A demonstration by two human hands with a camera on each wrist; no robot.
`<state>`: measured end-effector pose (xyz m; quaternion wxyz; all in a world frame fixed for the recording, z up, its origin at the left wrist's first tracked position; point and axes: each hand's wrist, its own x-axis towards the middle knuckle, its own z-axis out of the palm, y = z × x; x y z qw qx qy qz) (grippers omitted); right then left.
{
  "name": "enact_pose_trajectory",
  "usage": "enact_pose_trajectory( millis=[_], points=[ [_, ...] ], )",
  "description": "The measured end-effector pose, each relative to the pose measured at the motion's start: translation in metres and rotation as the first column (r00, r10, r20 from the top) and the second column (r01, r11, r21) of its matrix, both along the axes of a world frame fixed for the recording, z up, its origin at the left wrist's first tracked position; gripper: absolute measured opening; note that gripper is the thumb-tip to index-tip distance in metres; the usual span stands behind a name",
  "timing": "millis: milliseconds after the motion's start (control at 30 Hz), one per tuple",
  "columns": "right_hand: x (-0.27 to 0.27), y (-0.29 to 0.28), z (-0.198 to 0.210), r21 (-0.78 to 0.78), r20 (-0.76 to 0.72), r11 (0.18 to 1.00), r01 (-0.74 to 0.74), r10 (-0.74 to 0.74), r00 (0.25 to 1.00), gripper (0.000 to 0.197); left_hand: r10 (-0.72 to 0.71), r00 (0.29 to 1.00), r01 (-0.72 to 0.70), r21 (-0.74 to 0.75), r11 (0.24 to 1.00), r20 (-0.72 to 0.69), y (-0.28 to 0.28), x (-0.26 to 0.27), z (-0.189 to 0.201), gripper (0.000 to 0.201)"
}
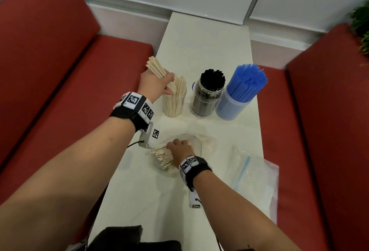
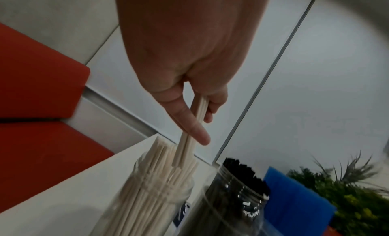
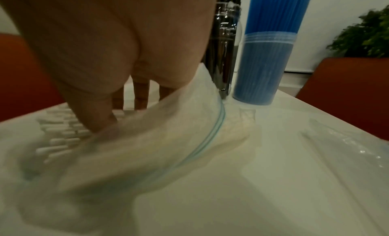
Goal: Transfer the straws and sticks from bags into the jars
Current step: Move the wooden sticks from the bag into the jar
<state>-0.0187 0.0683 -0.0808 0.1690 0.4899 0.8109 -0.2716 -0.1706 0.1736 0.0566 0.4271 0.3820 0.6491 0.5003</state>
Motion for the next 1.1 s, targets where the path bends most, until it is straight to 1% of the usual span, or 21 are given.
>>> enact_pose_trajectory(
  millis=[100,200,267,333,400,467,500,567,600,633,667,733,767,800,867,933,1000,1033,1100],
  points=[
    [0.002,-0.003,-0.008,0.063,0.029,0.998,-0.029,0.027,0.999,0.044,-0.030,0.999,0.029,-0.017,0.999,-0.025,0.011,0.004,-0.022,0.013],
    [0.005,0.000,-0.012,0.100,0.034,0.994,-0.052,0.049,0.998,0.041,-0.056,0.997,0.053,-0.059,0.997,-0.053,0.023,0.002,-0.037,0.018],
    [0.008,0.002,-0.015,0.133,0.022,0.988,-0.077,0.075,0.997,0.038,-0.104,0.988,0.093,-0.097,0.991,-0.111,0.028,0.001,-0.045,0.019],
    [0.009,0.003,-0.017,0.169,0.023,0.981,-0.096,0.093,0.995,0.036,-0.180,0.960,0.153,-0.137,0.979,-0.215,0.030,0.002,-0.050,0.018],
    [0.009,0.005,-0.018,0.194,0.021,0.975,-0.105,0.103,0.994,0.033,-0.251,0.912,0.204,-0.171,0.964,-0.325,0.031,0.001,-0.051,0.022],
    [0.010,0.006,-0.018,0.213,0.015,0.970,-0.120,0.120,0.993,0.031,-0.290,0.882,0.237,-0.182,0.954,-0.372,0.030,0.000,-0.048,0.028],
    [0.010,0.007,-0.018,0.221,0.016,0.967,-0.127,0.126,0.992,0.030,-0.296,0.876,0.244,-0.179,0.953,-0.381,0.030,-0.001,-0.046,0.036],
    [0.008,0.007,-0.017,0.228,0.012,0.965,-0.126,0.127,0.992,0.027,-0.250,0.871,0.206,-0.149,0.967,-0.422,0.029,0.001,-0.041,0.056],
    [0.007,0.007,-0.016,0.229,0.006,0.966,-0.118,0.120,0.993,0.026,-0.201,0.865,0.167,-0.115,0.979,-0.459,0.028,0.002,-0.038,0.062],
    [0.006,0.006,-0.015,0.230,-0.006,0.967,-0.106,0.110,0.994,0.025,-0.152,0.856,0.133,-0.074,0.988,-0.495,0.027,0.004,-0.035,0.064],
    [0.005,0.005,-0.014,0.234,-0.023,0.968,-0.092,0.100,0.995,0.025,-0.120,0.838,0.118,-0.038,0.992,-0.532,0.025,0.007,-0.033,0.061],
    [0.006,0.002,-0.012,0.255,-0.079,0.965,-0.062,0.085,0.993,0.026,-0.120,0.782,0.143,-0.010,0.990,-0.612,0.021,0.011,-0.027,0.052],
    [0.006,0.000,-0.011,0.270,-0.121,0.962,-0.044,0.080,0.989,0.028,-0.117,0.765,0.155,0.005,0.988,-0.634,0.018,0.013,-0.024,0.047],
    [0.007,-0.001,-0.010,0.284,-0.174,0.958,-0.024,0.077,0.982,0.029,-0.098,0.773,0.156,0.037,0.987,-0.627,0.016,0.013,-0.020,0.042],
    [0.006,-0.001,-0.005,0.288,-0.307,0.957,0.039,0.054,0.950,0.031,-0.042,0.834,0.137,0.133,0.982,-0.550,0.009,0.010,-0.012,0.035],
    [0.005,0.002,0.005,0.228,-0.432,0.964,0.135,-0.024,0.901,0.034,-0.023,0.891,0.117,0.178,0.977,-0.454,0.002,0.003,-0.008,0.037],
    [0.005,0.005,0.018,0.143,-0.505,0.965,0.221,-0.120,0.855,0.036,-0.044,0.947,0.103,0.172,0.980,-0.319,-0.010,-0.004,-0.008,0.038],
    [0.006,0.005,0.026,0.102,-0.540,0.961,0.256,-0.162,0.826,0.032,-0.055,0.965,0.100,0.164,0.981,-0.257,-0.018,-0.009,-0.011,0.038],
    [0.008,0.004,0.047,0.010,-0.634,0.941,0.339,-0.256,0.730,0.019,-0.075,0.986,0.097,0.145,0.985,-0.150,-0.037,-0.018,-0.020,0.037]
  ],
)
